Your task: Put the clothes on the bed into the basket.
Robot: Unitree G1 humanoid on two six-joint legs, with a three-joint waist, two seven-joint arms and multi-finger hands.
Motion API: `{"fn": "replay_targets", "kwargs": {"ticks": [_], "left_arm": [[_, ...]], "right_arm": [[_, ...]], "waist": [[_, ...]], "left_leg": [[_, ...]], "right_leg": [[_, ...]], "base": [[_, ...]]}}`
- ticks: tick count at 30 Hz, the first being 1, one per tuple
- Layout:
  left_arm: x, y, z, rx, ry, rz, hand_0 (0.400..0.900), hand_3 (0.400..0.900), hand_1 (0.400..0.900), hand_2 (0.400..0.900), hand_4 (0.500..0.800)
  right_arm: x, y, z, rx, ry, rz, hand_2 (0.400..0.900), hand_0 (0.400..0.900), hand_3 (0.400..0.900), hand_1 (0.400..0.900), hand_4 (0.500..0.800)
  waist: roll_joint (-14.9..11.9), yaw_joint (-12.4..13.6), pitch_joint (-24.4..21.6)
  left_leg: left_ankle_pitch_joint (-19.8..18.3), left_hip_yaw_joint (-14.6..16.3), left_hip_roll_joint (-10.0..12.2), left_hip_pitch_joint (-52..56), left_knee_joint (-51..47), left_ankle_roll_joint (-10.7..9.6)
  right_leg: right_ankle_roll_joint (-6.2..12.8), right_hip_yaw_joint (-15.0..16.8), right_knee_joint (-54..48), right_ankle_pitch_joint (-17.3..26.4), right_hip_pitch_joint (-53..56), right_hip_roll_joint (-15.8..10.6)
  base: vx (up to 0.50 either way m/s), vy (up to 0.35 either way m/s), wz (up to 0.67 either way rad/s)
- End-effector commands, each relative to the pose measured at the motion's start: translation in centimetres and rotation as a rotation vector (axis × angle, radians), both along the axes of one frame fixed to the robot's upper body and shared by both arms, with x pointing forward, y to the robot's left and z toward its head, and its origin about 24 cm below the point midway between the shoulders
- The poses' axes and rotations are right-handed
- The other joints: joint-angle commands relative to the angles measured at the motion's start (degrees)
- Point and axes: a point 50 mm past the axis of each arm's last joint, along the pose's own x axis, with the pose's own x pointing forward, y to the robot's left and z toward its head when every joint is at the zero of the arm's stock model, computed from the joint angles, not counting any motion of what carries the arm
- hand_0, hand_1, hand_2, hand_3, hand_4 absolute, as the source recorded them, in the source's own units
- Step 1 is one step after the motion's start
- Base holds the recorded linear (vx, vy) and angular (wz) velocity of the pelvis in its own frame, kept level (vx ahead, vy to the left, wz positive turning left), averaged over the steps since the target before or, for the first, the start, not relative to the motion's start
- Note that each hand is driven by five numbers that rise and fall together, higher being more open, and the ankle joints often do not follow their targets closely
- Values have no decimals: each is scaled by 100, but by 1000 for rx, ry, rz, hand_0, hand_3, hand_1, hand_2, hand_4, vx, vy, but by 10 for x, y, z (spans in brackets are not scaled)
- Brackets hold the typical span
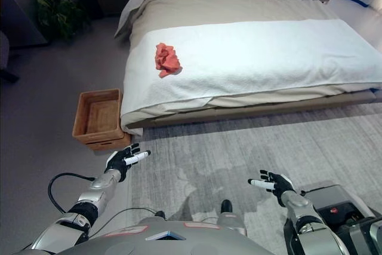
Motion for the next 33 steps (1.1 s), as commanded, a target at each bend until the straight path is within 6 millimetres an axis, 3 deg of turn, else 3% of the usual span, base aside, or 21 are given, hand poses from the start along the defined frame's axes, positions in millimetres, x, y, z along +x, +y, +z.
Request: {"fn": "replay_targets", "kwargs": {"ticks": [1, 11, 17, 19, 22, 24, 26, 28, 33], "left_arm": [[50, 5, 36, 74, -201, -55, 900, 900, 900, 900, 800], [50, 10, 37, 80, -201, -30, 900, 900, 900, 900, 800], [58, 9, 43, 86, -226, -48, 900, 900, 900, 900, 800], [60, 7, 45, 84, -235, -57, 900, 900, 900, 900, 800], [64, 3, 47, 86, -241, -84, 900, 900, 900, 900, 800], [68, 2, 51, 92, -250, -104, 900, 900, 900, 900, 800], [71, 3, 54, 105, -253, -119, 900, 900, 900, 900, 800], [70, 5, 54, 108, -248, -117, 900, 900, 900, 900, 800], [68, 8, 51, 119, -228, -110, 900, 900, 900, 900, 800]], "right_arm": [[29, 1, 11, -5, -100, 17, 900, 900, 900, 900, 800], [36, 3, 13, -6, -101, 40, 900, 900, 900, 900, 800], [45, -2, 19, -11, -120, 32, 900, 900, 900, 900, 800], [45, -3, 19, -6, -120, 27, 900, 900, 900, 900, 800], [41, -7, 20, -9, -114, 15, 900, 900, 900, 900, 800], [39, -7, 19, 1, -118, -1, 900, 900, 900, 900, 800], [38, -5, 17, 18, -120, -17, 900, 900, 900, 900, 800], [32, -4, 14, 29, -108, -30, 900, 900, 900, 900, 800], [23, -8, 11, 32, -88, -63, 900, 900, 900, 900, 800]], "waist": [[-147, -78, 13], [-167, -52, 53], [-239, 40, 135], [-279, 58, 180], [-249, 52, 291], [-171, -15, 419], [-137, -44, 501], [-134, -138, 504], [-248, -491, 555]], "left_leg": [[41, 156, -285, -232, 21, 58], [-19, 187, -381, -166, 21, 152], [-292, 118, -751, -161, 340, 438], [-462, 42, -957, -187, 566, 588], [-547, -131, -1203, -114, 697, 807], [-549, -223, -1229, -61, 792, 900], [-644, -224, -1212, -1, 915, 944], [-747, -248, -1196, 95, 995, 928], [-1037, -359, -1165, 655, 852, 747]], "right_leg": [[150, -386, 117, -284, 319, -178], [205, -287, 294, -270, 232, -259], [341, -121, 1009, -261, 32, -702], [359, 5, 1467, -34, -114, -907], [194, 285, 2506, 713, -509, -1115], [101, 406, 3272, 1031, -841, -1007], [87, 399, 3654, 1022, -1122, -932], [121, 285, 3575, 1001, -1449, -948], [392, 199, 2266, 1390, -1810, -937]], "base": [[0, 0, 0], [3, 26, -4], [-3, 153, 3], [10, 219, 17], [19, 272, 32], [-18, 267, 28], [58, 154, 20], [191, 36, 30], [318, -75, 29]]}}
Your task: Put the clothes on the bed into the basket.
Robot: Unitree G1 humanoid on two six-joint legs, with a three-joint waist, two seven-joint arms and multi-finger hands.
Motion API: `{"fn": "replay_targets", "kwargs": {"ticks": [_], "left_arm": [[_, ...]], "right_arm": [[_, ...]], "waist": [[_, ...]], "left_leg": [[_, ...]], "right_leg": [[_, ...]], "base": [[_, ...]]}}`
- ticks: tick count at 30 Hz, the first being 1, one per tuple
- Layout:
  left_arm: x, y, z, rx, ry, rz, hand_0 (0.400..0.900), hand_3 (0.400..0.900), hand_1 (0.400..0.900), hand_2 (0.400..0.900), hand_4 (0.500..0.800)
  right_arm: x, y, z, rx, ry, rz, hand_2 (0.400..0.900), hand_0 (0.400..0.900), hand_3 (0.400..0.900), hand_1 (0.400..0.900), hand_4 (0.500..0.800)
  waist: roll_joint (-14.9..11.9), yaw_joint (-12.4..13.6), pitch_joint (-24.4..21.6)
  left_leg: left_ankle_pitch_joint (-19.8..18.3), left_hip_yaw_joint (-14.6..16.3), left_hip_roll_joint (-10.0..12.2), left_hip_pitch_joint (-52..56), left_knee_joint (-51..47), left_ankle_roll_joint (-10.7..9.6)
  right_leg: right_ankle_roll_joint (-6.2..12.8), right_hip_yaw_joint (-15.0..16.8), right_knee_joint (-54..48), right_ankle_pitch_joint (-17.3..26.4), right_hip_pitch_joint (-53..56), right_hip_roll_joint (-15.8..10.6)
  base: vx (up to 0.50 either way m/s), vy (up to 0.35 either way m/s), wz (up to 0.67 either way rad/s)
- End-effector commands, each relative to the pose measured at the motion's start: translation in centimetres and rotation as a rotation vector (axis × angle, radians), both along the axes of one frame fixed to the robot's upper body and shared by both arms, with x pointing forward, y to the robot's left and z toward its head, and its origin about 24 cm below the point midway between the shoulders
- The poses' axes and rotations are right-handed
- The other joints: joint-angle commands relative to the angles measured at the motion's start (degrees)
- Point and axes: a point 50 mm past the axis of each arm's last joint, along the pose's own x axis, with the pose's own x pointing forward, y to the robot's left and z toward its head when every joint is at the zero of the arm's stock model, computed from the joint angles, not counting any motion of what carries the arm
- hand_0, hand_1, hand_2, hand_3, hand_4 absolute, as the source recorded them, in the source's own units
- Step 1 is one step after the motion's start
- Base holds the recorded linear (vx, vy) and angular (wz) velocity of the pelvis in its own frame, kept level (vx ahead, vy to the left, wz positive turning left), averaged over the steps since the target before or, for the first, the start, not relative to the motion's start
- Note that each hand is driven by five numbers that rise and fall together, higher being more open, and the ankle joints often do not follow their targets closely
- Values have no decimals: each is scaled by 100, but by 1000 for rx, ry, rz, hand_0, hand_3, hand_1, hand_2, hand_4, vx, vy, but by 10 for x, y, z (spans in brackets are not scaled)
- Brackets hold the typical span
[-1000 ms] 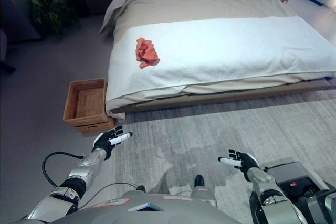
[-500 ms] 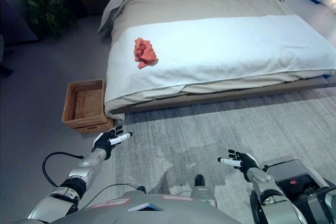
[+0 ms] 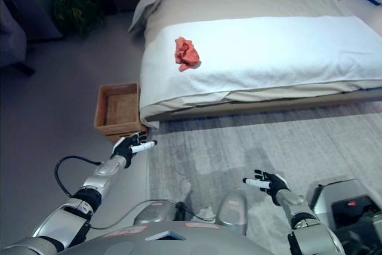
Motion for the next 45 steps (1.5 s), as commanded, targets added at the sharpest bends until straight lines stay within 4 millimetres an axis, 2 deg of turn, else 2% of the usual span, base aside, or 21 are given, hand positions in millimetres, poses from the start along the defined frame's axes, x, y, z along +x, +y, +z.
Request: {"fn": "replay_targets", "kwargs": {"ticks": [1, 6, 8, 12, 13, 14, 18, 19, 22, 24, 25, 27, 28, 29, 31, 33, 34, 36, 39, 41, 45], "left_arm": [[38, 23, 41, 73, -214, 5, 900, 900, 900, 900, 800], [44, 23, 47, 73, -249, 13, 900, 900, 900, 900, 800], [42, 23, 48, 71, -254, 5, 900, 900, 900, 900, 800], [40, 22, 48, 63, -259, -2, 900, 900, 900, 900, 800], [39, 20, 46, 65, -250, -7, 900, 900, 900, 900, 800], [38, 20, 46, 65, -250, -7, 900, 900, 900, 900, 800], [47, 15, 57, 37, -314, 10, 900, 900, 900, 900, 800], [47, 15, 57, 37, -315, 10, 900, 900, 900, 900, 800], [59, 9, 65, 24, -352, 13, 900, 900, 900, 900, 800], [63, 4, 67, 14, -363, 6, 900, 900, 900, 900, 800], [65, 3, 68, 7, -370, 3, 900, 900, 900, 900, 800], [64, 3, 66, 9, -362, 9, 900, 900, 900, 900, 800], [64, 3, 66, 9, -362, 9, 900, 900, 900, 900, 800], [66, 1, 68, -2, -367, 7, 900, 900, 900, 900, 800], [71, -4, 71, -17, -376, 4, 900, 900, 900, 900, 800], [78, -13, 73, -33, -377, -16, 900, 900, 900, 900, 800], [78, -15, 73, -34, -378, -23, 900, 900, 900, 900, 800], [77, -13, 71, -23, -368, -24, 900, 900, 900, 900, 800], [70, -5, 65, -12, -345, 0, 900, 900, 900, 900, 800], [60, 6, 59, -7, -325, 40, 900, 900, 900, 900, 800], [50, 15, 53, -10, -305, 77, 900, 900, 900, 900, 800]], "right_arm": [[22, -23, 18, -57, -110, -60, 900, 900, 900, 900, 800], [17, -26, 18, -64, -106, -76, 900, 900, 900, 900, 800], [7, -30, 15, -63, -82, -92, 900, 900, 900, 900, 800], [-1, -30, 13, -50, -74, -111, 900, 900, 900, 900, 800], [-7, -31, 12, -46, -70, -129, 900, 900, 900, 900, 800], [-7, -31, 12, -47, -70, -129, 900, 900, 900, 900, 800], [-1, -43, 21, -95, -94, -110, 900, 900, 900, 900, 800], [-1, -44, 21, -95, -95, -110, 900, 900, 900, 900, 800], [5, -50, 26, -122, -116, -124, 900, 900, 900, 900, 800], [6, -56, 30, -145, -115, -124, 900, 900, 900, 900, 800], [6, -57, 30, -150, -111, -123, 900, 900, 900, 900, 800], [3, -57, 29, -153, -103, -124, 900, 900, 900, 900, 800], [3, -57, 29, -153, -103, -124, 900, 900, 900, 900, 800], [3, -59, 30, -159, -102, -122, 900, 900, 900, 900, 800], [3, -61, 31, -168, -107, -134, 900, 900, 900, 900, 800], [4, -62, 32, -171, -112, -156, 900, 900, 900, 900, 800], [2, -62, 31, -171, -106, -167, 900, 900, 900, 900, 800], [1, -62, 30, -176, -105, -166, 900, 900, 900, 900, 800], [0, -59, 28, -183, -96, -146, 900, 900, 900, 900, 800], [0, -56, 26, -187, -91, -113, 900, 900, 900, 900, 800], [-2, -54, 25, -190, -79, -95, 900, 900, 900, 900, 800]], "waist": [[-372, -383, -171], [-327, -566, -92], [-365, -662, -188], [-452, -766, -337], [-398, -826, -445], [-389, -836, -449], [-11, -1014, -585], [-48, -1045, -600], [98, -1066, -529], [128, -1091, -547], [93, -1104, -593], [58, -1058, -609], [60, -1057, -608], [-160, -983, -556], [-289, -877, -401], [-393, -654, -182], [-488, -533, -118], [-542, -437, -66], [-459, -195, 31], [-286, 92, 53], [-241, 235, 65]], "left_leg": [[-175, -205, 45, 1335, -1064, -813], [-460, -289, 140, 1688, -1133, -853], [-611, -471, 163, 1905, -1203, -871], [-656, -724, 275, 2217, -1354, -978], [-681, -794, 545, 2373, -1415, -1123], [-680, -802, 557, 2371, -1420, -1125], [-230, -850, 1247, 2112, -1191, -1470], [-177, -892, 1218, 2081, -1218, -1487], [534, -862, 1537, 1898, -903, -1707], [993, -910, 1581, 1731, -683, -1740], [1518, -1011, 1570, 1667, -541, -1786], [2118, -1012, 1547, 1495, 77, -1801], [2110, -1013, 1548, 1489, 89, -1802], [2509, -965, 1242, 912, 1303, -1750], [2403, -580, 1323, 344, 2026, -1514], [1753, -306, 1235, -472, 2153, -1284], [1460, -180, 1152, -946, 2033, -1200], [1405, -32, 1157, -1327, 1742, -1207], [1843, 162, 1427, -1710, 358, -1406], [2428, 26, 1558, -1883, -999, -1515], [2575, 89, 1576, -1909, -1658, -1629]], "right_leg": [[-134, 8, -1580, 782, -474, 289], [-49, -137, -2661, 806, -619, 671], [-19, -14, -2809, 750, -643, 827], [-6, 198, -2522, 839, -573, 788], [-73, 212, -2316, 549, -566, 837], [-75, 197, -2311, 541, -566, 838], [-292, -156, -2103, 159, -687, 1181], [-309, -162, -2089, 179, -720, 1132], [-469, -294, -1778, -122, -770, 1326], [-579, -277, -1795, -224, -720, 1450], [-726, -245, -1801, -334, -634, 1596], [-933, -196, -1800, -565, -410, 1796], [-934, -197, -1796, -567, -412, 1798], [-1178, 2, -1838, -761, -49, 1867], [-1361, 146, -1873, -989, 362, 2001], [-1398, 300, -1939, -1114, 729, 2053], [-1388, 365, -1972, -1161, 908, 2024], [-1361, 410, -1976, -1203, 1033, 2006], [-1253, 498, -1942, -1378, 1345, 2104], [-1232, 724, -2011, -1585, 1761, 2315], [-1266, 965, -1920, -1863, 2103, 2346]], "base": [[319, -38, 17], [255, -12, 18], [266, -29, 29], [313, -120, 48], [225, -94, 42], [386, -198, 63], [272, -191, 38], [186, -119, 28], [229, -142, 20], [276, -205, 3], [363, -287, -21], [304, -236, -30], [313, -316, -18], [326, -346, -8], [332, -377, -10], [240, -187, -19], [173, -82, -13], [192, -26, -28], [372, 77, -87], [397, 96, -98], [265, 48, -61]]}}
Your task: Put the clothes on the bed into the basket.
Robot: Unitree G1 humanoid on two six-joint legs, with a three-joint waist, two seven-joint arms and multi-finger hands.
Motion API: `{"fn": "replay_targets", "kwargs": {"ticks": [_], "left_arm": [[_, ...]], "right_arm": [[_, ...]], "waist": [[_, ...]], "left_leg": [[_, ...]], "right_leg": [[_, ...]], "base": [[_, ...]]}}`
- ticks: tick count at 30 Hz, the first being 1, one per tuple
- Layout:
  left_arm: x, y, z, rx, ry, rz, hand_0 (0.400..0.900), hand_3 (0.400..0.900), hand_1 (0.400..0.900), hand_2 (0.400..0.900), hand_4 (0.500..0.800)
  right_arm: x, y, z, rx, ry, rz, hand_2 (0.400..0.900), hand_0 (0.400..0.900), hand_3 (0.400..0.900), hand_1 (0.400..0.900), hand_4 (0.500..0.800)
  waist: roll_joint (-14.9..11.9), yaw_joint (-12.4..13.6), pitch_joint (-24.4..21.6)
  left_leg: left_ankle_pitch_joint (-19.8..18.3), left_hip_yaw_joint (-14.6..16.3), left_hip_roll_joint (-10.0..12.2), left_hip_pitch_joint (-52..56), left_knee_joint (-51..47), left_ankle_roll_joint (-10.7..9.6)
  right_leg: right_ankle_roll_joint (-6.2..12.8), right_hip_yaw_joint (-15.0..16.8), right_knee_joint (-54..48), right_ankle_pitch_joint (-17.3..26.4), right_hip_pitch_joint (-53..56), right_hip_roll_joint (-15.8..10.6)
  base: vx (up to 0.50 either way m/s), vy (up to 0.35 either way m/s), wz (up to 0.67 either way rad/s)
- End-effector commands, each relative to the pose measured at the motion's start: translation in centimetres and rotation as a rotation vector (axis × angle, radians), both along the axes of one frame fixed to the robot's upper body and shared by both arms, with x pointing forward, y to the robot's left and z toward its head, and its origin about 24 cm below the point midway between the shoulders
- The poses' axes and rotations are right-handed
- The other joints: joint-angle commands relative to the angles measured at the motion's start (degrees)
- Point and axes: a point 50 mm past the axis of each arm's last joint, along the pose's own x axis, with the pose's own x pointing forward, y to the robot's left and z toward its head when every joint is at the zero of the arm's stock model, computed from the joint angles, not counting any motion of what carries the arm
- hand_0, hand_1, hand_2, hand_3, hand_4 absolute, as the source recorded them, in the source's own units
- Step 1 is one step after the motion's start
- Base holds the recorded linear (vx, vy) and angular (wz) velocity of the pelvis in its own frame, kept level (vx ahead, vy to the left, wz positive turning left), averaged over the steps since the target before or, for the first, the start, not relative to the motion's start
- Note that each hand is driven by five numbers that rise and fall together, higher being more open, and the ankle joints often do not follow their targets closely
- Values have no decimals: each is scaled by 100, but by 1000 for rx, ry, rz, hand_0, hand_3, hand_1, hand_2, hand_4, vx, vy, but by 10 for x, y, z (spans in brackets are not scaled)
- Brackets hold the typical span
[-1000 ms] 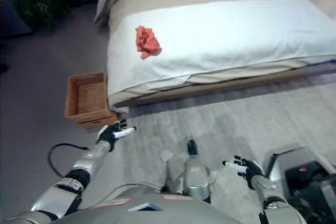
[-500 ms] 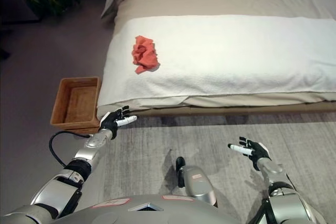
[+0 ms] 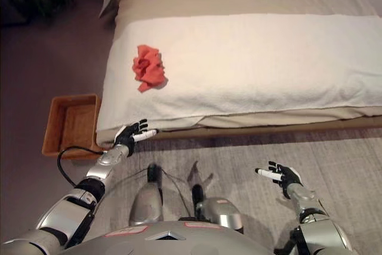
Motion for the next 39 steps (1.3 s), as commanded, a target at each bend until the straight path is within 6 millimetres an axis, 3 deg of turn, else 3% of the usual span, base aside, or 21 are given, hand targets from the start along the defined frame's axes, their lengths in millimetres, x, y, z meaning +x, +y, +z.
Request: {"fn": "replay_targets", "kwargs": {"ticks": [1, 6, 9, 12, 14, 15, 16, 17, 18, 20, 21, 22, 24, 26, 29, 30, 33, 35, 39], "left_arm": [[21, 20, 31, 5, -182, 55, 900, 900, 900, 900, 800], [15, 25, 30, 13, -181, 68, 900, 900, 900, 900, 800], [17, 24, 30, 23, -183, 55, 900, 900, 900, 900, 800], [29, 19, 39, 39, -209, 32, 900, 900, 900, 900, 800], [34, 16, 43, 47, -225, 12, 900, 900, 900, 900, 800], [34, 16, 43, 48, -224, 12, 900, 900, 900, 900, 800], [31, 15, 43, 54, -229, -9, 900, 900, 900, 900, 800], [31, 14, 43, 57, -230, -23, 900, 900, 900, 900, 800], [31, 14, 43, 57, -230, -23, 900, 900, 900, 900, 800], [32, 12, 47, 68, -244, -47, 900, 900, 900, 900, 800], [32, 12, 47, 68, -244, -47, 900, 900, 900, 900, 800], [34, 11, 50, 70, -256, -63, 900, 900, 900, 900, 800], [35, 10, 51, 76, -257, -76, 900, 900, 900, 900, 800], [37, 12, 52, 86, -255, -80, 900, 900, 900, 900, 800], [37, 11, 50, 83, -245, -81, 900, 900, 900, 900, 800], [40, 8, 48, 81, -229, -75, 900, 900, 900, 900, 800], [44, 6, 47, 91, -219, -78, 900, 900, 900, 900, 800], [45, 3, 46, 103, -211, -97, 900, 900, 900, 900, 800], [43, -1, 43, 105, -197, -121, 900, 900, 900, 900, 800]], "right_arm": [[-18, -28, 9, -88, 16, -7, 900, 900, 900, 900, 800], [-22, -28, 7, -77, 29, -4, 900, 900, 900, 900, 800], [-21, -27, 8, -78, 25, -1, 900, 900, 900, 900, 800], [-9, -24, 10, -77, -12, -3, 900, 900, 900, 900, 800], [-4, -20, 10, -68, -17, 5, 900, 900, 900, 900, 800], [-4, -20, 10, -67, -17, 5, 900, 900, 900, 900, 800], [0, -16, 9, -65, -13, 36, 900, 900, 900, 900, 800], [5, -15, 11, -64, -24, 42, 900, 900, 900, 900, 800], [5, -15, 11, -63, -24, 42, 900, 900, 900, 900, 800], [12, -13, 13, -52, -53, 38, 900, 900, 900, 900, 800], [12, -13, 13, -52, -53, 38, 900, 900, 900, 900, 800], [12, -12, 12, -45, -50, 41, 900, 900, 900, 900, 800], [11, -10, 11, -40, -44, 43, 900, 900, 900, 900, 800], [10, -9, 10, -31, -36, 47, 900, 900, 900, 900, 800], [7, -9, 8, -21, -22, 42, 900, 900, 900, 900, 800], [4, -10, 7, -21, -18, 29, 900, 900, 900, 900, 800], [3, -10, 7, -19, -19, 16, 900, 900, 900, 900, 800], [-3, -10, 4, -8, -4, 3, 900, 900, 900, 900, 800], [-11, -11, 2, -5, 19, 1, 900, 900, 900, 900, 800]], "waist": [[-81, 102, -350], [73, 102, -487], [106, 95, -579], [93, 73, -686], [8, 93, -748], [-7, 97, -755], [-86, 136, -869], [-115, 158, -893], [-122, 170, -899], [-72, 133, -797], [-75, 140, -791], [8, 83, -700], [78, 21, -637], [103, -30, -660], [94, -162, -676], [63, -298, -623], [-34, -529, -495], [-142, -699, -443], [-214, -741, -465]], "left_leg": [[1065, 45, 88, -364, -153, 235], [1080, -71, 169, -6, -5, 214], [1017, -71, 134, 102, 5, 230], [887, 60, -31, 48, 111, 360], [612, 180, -237, 8, 430, 498], [592, 191, -250, 0, 451, 505], [354, 331, -425, 42, 593, 602], [247, 398, -503, 91, 646, 647], [237, 414, -504, 88, 654, 651], [-26, 526, -671, 316, 697, 822], [-33, 533, -672, 321, 702, 824], [-147, 503, -779, 544, 666, 957], [-263, 484, -851, 741, 623, 1057], [-388, 523, -963, 984, 527, 1113], [-508, 487, -1064, 1235, 389, 1081], [-610, 401, -1175, 1335, 393, 1056], [-776, 288, -1301, 1616, 364, 1027], [-898, 193, -1410, 1853, 327, 1026], [-964, 129, -1458, 2025, 269, 1024]], "right_leg": [[964, 497, 698, -468, -40, -281], [993, 881, 751, -760, 269, -356], [1049, 921, 742, -894, 370, -495], [1247, 923, 868, -1102, 484, -881], [1438, 931, 880, -886, 493, -1192], [1443, 936, 875, -891, 493, -1211], [1690, 951, 1062, -256, 338, -1536], [1799, 966, 1262, 121, 206, -1657], [1802, 981, 1260, 121, 198, -1664], [1807, 933, 2058, 1087, -271, -1829], [1806, 941, 2064, 1083, -271, -1831], [1674, 883, 2618, 1584, -524, -1857], [1599, 817, 3046, 1872, -717, -1862], [1566, 611, 2995, 1799, -990, -1976], [1567, 511, 2637, 1405, -1291, -1944], [1610, 479, 2032, 1140, -1531, -1874], [1728, 382, 1246, 1071, -1715, -1797], [1868, 357, 914, 1322, -1836, -1735], [1931, 421, 921, 1551, -1723, -1720]], "base": [[312, 116, -89], [199, 149, -50], [136, 167, -19], [201, 344, -13], [125, 213, -20], [179, 228, -46], [199, 243, -44], [196, 241, -46], [126, 189, -22], [171, 284, -12], [188, 384, 2], [133, 299, 7], [176, 342, 2], [195, 229, -4], [261, 122, 19], [275, 50, 45], [237, 34, 39], [262, 23, 55], [142, -6, 22]]}}
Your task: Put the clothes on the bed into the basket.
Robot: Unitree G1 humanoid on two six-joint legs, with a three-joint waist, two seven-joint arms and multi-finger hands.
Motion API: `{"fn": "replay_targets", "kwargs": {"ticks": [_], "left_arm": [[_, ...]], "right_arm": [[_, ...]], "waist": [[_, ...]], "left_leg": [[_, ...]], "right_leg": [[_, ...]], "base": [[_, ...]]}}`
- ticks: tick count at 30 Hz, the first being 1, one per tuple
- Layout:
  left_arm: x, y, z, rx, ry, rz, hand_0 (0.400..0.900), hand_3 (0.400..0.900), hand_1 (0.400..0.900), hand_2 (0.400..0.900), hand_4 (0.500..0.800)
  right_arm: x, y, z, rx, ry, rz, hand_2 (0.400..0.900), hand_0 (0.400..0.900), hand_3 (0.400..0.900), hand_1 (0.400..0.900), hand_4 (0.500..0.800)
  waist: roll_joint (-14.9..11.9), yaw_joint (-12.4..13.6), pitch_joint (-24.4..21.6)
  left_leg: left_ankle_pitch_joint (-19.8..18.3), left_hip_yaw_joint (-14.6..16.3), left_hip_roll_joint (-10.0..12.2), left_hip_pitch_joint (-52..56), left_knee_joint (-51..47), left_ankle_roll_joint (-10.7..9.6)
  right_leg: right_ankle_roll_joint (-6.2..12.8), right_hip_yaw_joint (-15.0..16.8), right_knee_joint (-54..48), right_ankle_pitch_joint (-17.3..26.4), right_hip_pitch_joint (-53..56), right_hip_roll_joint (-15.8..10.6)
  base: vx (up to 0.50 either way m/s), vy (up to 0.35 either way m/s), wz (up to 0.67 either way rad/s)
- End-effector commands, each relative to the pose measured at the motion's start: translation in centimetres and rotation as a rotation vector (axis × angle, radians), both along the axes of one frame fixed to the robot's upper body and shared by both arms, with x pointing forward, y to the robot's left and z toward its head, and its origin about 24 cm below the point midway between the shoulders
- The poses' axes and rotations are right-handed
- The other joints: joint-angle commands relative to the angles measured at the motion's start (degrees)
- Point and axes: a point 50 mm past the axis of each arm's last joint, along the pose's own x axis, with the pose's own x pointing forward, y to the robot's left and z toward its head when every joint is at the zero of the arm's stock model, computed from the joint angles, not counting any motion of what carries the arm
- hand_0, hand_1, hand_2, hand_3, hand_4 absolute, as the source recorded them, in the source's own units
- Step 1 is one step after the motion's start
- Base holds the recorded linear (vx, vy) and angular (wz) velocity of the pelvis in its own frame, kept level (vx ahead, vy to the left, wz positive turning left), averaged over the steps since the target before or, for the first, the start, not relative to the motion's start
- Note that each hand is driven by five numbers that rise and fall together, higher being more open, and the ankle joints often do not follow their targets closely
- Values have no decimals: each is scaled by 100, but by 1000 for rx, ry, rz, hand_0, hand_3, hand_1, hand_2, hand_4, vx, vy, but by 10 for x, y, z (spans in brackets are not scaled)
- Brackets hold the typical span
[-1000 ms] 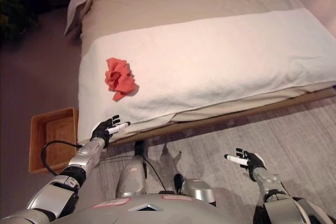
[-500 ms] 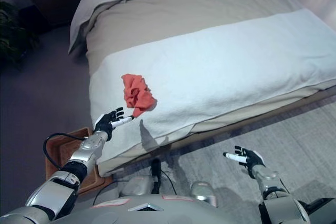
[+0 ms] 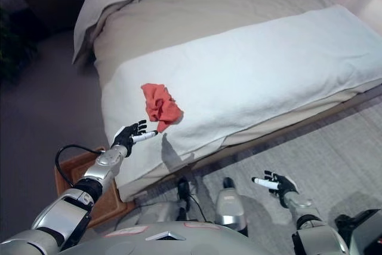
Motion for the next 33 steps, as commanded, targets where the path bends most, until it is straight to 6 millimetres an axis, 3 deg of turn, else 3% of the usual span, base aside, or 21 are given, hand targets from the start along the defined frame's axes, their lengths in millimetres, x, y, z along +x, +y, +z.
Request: {"fn": "replay_targets", "kwargs": {"ticks": [1, 4, 5, 7, 9, 13, 18, 24, 29, 30, 33], "left_arm": [[25, 9, 31, 59, -159, -39, 900, 900, 900, 900, 800], [25, 9, 31, 71, -157, -43, 900, 900, 900, 900, 800], [24, 11, 29, 104, -143, -55, 900, 900, 900, 900, 800], [24, 12, 29, 122, -138, -63, 900, 900, 900, 900, 800], [32, 17, 39, 183, -164, -59, 900, 900, 900, 900, 800], [47, 31, 54, 335, -191, -20, 900, 900, 900, 900, 800], [61, 37, 66, 434, -194, 16, 900, 900, 900, 900, 800], [84, 53, 104, 597, -259, 96, 900, 900, 900, 900, 800], [97, 70, 142, 706, -341, 197, 900, 900, 900, 900, 800], [98, 70, 142, 706, -341, 197, 900, 900, 900, 900, 800], [104, 84, 174, 780, -413, 279, 900, 900, 900, 900, 800]], "right_arm": [[13, -20, 15, -60, -61, 11, 900, 900, 900, 900, 800], [16, -20, 16, -61, -68, 16, 900, 900, 900, 900, 800], [20, -19, 17, -68, -71, 35, 900, 900, 900, 900, 800], [21, -19, 17, -70, -73, 39, 900, 900, 900, 900, 800], [37, -18, 24, -89, -106, 79, 900, 900, 900, 900, 800], [37, -20, 25, -108, -117, 75, 900, 900, 900, 900, 800], [42, -21, 27, -116, -125, 78, 900, 900, 900, 900, 800], [52, -19, 32, -121, -148, 119, 900, 900, 900, 900, 800], [60, -17, 36, -115, -178, 135, 900, 900, 900, 900, 800], [60, -17, 36, -115, -179, 135, 900, 900, 900, 900, 800], [69, -13, 39, -111, -209, 144, 900, 900, 900, 900, 800]], "waist": [[128, 138, -333], [104, 194, -349], [72, 290, -422], [59, 286, -442], [2, 327, -366], [-84, 294, -289], [-122, 185, -206], [-148, -47, -102], [-187, -163, -26], [-186, -170, -34], [-186, -224, 90]], "left_leg": [[233, -577, 643, 1236, -2261, -624], [219, -541, 683, 1286, -2305, -641], [162, -466, 752, 1279, -2350, -684], [139, -448, 796, 1257, -2341, -711], [190, -358, 1008, 1059, -2280, -823], [317, -280, 1246, 814, -2386, -963], [376, -207, 1365, 509, -2371, -1031], [404, -38, 1464, 26, -2270, -1081], [485, -12, 1552, -418, -2191, -1147], [485, -17, 1551, -439, -2184, -1148], [517, -68, 1554, -729, -2083, -1193]], "right_leg": [[59, 257, -96, 1991, -357, 420], [56, 154, -172, 1883, -292, 414], [50, -183, -447, 1643, -176, 364], [46, -214, -576, 1591, -135, 388], [26, -275, -777, 1569, -229, 497], [-38, -349, -955, 1521, -392, 600], [-73, -307, -961, 1530, -698, 679], [-129, -69, -778, 1574, -1376, 823], [-138, -86, -785, 1665, -1790, 851], [-139, -90, -781, 1666, -1807, 849], [-145, -153, -780, 1721, -2012, 817]], "base": [[60, -26, -7], [50, -38, -13], [57, -70, -8], [31, -70, -8], [-91, -143, -25], [-77, -111, -9], [-83, -70, -20], [-80, -28, -26], [-54, -43, -7], [-63, -38, 9], [-43, -44, 10]]}}
